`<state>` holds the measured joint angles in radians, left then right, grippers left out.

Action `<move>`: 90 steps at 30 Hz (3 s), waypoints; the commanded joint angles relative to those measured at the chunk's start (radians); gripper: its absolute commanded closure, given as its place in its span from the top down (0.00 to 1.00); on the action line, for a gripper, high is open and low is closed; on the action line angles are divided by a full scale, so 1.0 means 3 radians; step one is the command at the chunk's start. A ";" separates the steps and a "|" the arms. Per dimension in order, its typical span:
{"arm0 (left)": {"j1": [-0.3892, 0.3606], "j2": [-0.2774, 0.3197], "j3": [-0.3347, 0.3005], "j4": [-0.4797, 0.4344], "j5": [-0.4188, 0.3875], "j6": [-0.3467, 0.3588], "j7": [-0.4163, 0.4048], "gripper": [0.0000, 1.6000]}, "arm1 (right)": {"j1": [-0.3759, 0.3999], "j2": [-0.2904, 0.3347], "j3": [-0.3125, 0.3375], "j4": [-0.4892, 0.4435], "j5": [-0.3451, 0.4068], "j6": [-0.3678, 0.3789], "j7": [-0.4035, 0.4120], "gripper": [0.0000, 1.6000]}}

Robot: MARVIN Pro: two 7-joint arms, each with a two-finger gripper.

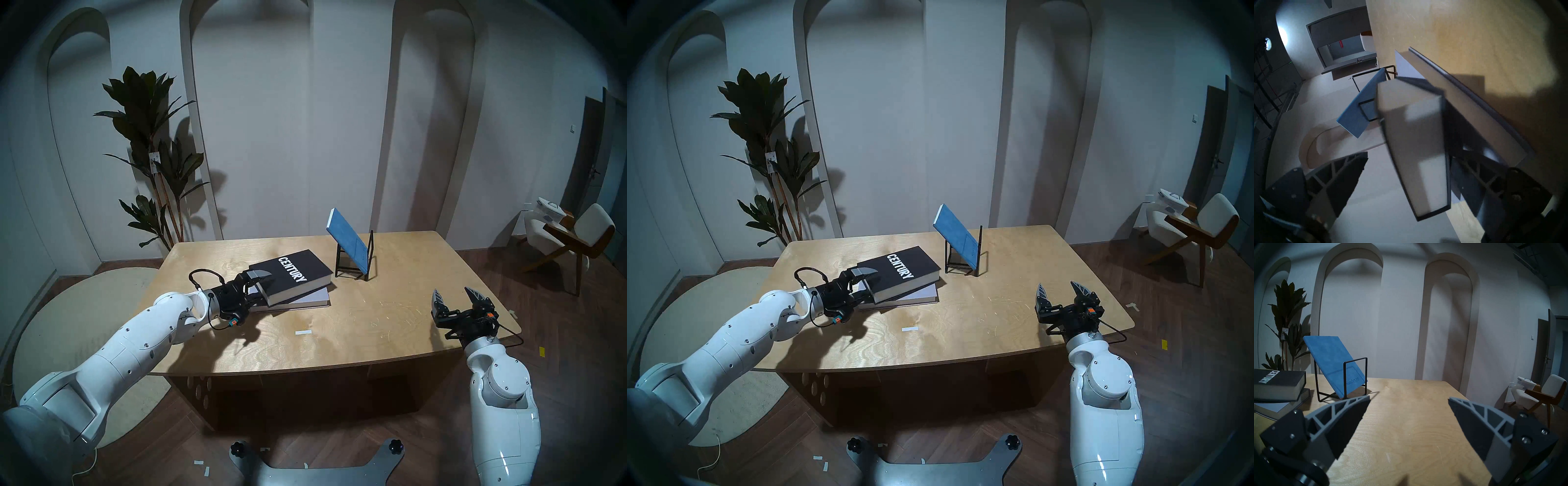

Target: Stack the books into one stack

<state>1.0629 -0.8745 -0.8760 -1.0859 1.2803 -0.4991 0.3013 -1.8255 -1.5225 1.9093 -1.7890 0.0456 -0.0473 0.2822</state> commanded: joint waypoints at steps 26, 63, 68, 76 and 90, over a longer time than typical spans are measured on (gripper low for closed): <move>-0.0597 0.0091 0.0206 -0.0003 0.0527 -0.0839 0.0431 1.00 | 0.0008 0.0011 -0.0005 -0.0073 0.0010 -0.0023 -0.0008 1.00; -0.0701 0.0599 0.0720 -0.0387 0.2166 -0.0294 0.1405 1.00 | -0.0003 0.0021 -0.0014 -0.0083 0.0021 -0.0023 -0.0021 1.00; -0.0841 0.0505 0.0742 -0.0080 0.2360 -0.0105 0.1479 1.00 | 0.0000 0.0024 -0.0016 -0.0078 0.0022 -0.0023 -0.0023 1.00; -0.0858 0.0513 0.0557 -0.0069 0.2197 -0.0081 0.1555 1.00 | 0.0000 0.0027 -0.0017 -0.0076 0.0024 -0.0023 -0.0025 1.00; -0.0408 0.0364 -0.0094 -0.0237 0.0812 -0.0359 0.1688 1.00 | 0.0071 0.0084 -0.0171 -0.0024 -0.0161 0.0073 -0.0062 1.00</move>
<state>0.8823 -0.7600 -0.8291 -1.1122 1.6938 -0.5482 0.8223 -1.8255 -1.5078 1.8923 -1.7836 0.0389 -0.0450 0.2698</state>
